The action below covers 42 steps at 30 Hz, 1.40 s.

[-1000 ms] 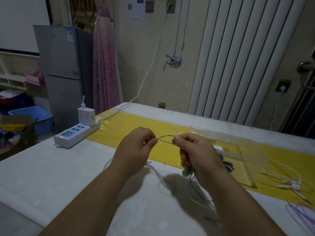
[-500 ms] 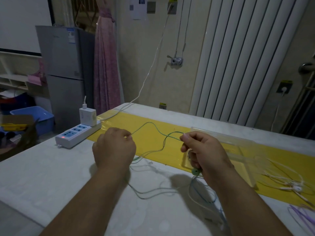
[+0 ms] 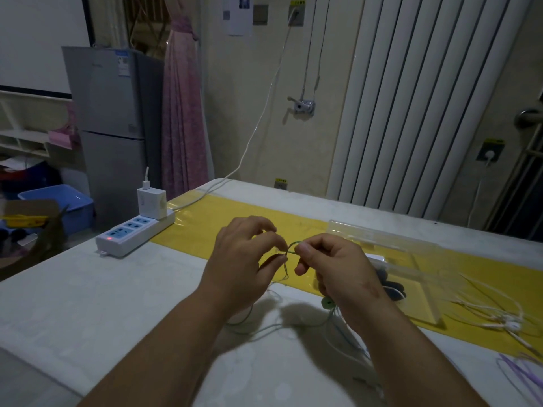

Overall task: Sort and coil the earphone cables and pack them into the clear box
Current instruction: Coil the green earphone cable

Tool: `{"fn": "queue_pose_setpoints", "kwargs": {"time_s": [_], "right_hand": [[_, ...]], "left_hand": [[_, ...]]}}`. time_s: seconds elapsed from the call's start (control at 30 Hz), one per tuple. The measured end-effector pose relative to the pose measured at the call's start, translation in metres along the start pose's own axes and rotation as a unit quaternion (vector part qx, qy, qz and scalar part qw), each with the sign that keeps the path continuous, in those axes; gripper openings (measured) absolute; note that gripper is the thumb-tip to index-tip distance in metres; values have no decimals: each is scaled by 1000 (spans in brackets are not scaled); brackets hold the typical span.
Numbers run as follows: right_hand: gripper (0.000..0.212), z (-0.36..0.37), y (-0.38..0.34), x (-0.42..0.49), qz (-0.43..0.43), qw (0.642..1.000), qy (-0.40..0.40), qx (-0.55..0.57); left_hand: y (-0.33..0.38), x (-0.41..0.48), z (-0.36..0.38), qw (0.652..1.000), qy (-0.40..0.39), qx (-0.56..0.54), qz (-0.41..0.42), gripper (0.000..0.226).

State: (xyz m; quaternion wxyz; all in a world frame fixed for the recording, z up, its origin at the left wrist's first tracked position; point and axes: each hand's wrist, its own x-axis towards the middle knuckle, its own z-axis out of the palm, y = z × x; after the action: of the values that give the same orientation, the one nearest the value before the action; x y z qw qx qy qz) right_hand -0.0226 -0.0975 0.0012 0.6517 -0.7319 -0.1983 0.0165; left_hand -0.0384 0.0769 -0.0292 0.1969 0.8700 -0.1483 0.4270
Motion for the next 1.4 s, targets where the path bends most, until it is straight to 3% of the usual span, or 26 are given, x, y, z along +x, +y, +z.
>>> {"fn": "queue_pose_setpoints", "kwargs": {"time_s": [0.27,0.73,0.93,1.13,1.4], "right_hand": [[14,0,2,1,2,1000,2,9],[15,0,1,1,17,999,-19,36],[20,-4,-1,2,23,999,1,47],[24,-6,5,5,14,998,-5,-55],[27,-8,5,4,3,996,-34,-83]], "left_hand": [[1,0,-4,999,7,-47,-6,15],[1,0,2,993,-61,-98,-26,19],[-1,2,2,975,28,-133,-178,17],[-4,7,-8,930,162,-142,-298,20],[-12,4,-15,912,210,-70,-346,18]]}}
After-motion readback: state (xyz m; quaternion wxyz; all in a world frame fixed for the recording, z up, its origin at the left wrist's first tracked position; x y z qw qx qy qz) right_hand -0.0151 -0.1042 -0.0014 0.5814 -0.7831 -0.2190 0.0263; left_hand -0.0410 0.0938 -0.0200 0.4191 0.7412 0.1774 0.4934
